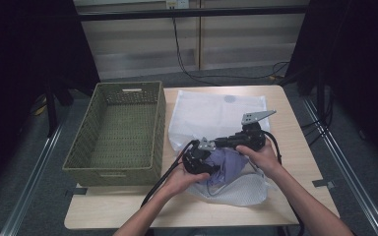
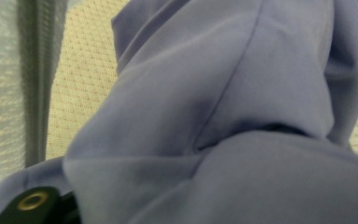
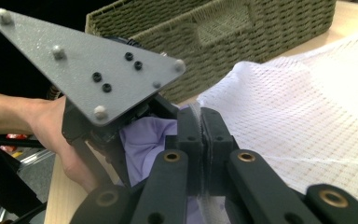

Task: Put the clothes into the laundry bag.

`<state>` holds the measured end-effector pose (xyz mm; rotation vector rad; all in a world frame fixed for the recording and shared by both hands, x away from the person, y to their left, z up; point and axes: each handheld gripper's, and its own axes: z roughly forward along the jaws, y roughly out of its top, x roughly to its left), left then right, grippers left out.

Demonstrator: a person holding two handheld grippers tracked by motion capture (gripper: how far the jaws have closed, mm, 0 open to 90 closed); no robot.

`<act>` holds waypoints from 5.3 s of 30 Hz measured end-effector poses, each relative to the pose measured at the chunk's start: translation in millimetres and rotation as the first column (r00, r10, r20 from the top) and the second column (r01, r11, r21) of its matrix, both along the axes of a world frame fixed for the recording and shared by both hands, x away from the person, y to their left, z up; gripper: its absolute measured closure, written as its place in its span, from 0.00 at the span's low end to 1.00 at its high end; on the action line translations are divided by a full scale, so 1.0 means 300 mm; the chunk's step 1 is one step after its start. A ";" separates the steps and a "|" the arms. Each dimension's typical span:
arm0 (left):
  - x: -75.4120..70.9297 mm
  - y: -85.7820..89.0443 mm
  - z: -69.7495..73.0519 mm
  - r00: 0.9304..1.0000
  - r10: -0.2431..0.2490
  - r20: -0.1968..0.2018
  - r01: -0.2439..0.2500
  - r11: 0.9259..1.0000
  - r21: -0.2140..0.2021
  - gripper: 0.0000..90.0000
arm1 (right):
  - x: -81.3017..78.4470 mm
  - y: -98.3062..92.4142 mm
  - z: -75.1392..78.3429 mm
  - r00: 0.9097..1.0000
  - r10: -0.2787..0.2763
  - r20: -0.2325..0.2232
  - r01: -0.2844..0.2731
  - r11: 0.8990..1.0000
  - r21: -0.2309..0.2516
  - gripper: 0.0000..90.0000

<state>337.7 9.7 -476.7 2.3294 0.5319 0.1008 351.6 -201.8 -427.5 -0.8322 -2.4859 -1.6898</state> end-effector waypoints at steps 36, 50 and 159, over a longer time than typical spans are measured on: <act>-0.096 0.163 0.103 1.000 0.011 0.011 -0.010 0.998 -0.061 0.23 | -0.049 -0.047 -0.095 0.997 -0.021 -0.078 0.017 0.998 -0.056 0.98; -0.135 0.198 0.021 0.999 0.006 0.043 -0.007 0.999 0.038 0.17 | -0.053 -0.051 -0.099 0.997 -0.023 -0.078 0.018 0.998 -0.059 0.98; -0.110 0.094 0.058 0.999 0.046 -0.021 -0.049 0.989 -0.142 0.43 | -0.132 -0.108 -0.130 0.990 -0.058 -0.131 0.050 0.997 -0.063 0.95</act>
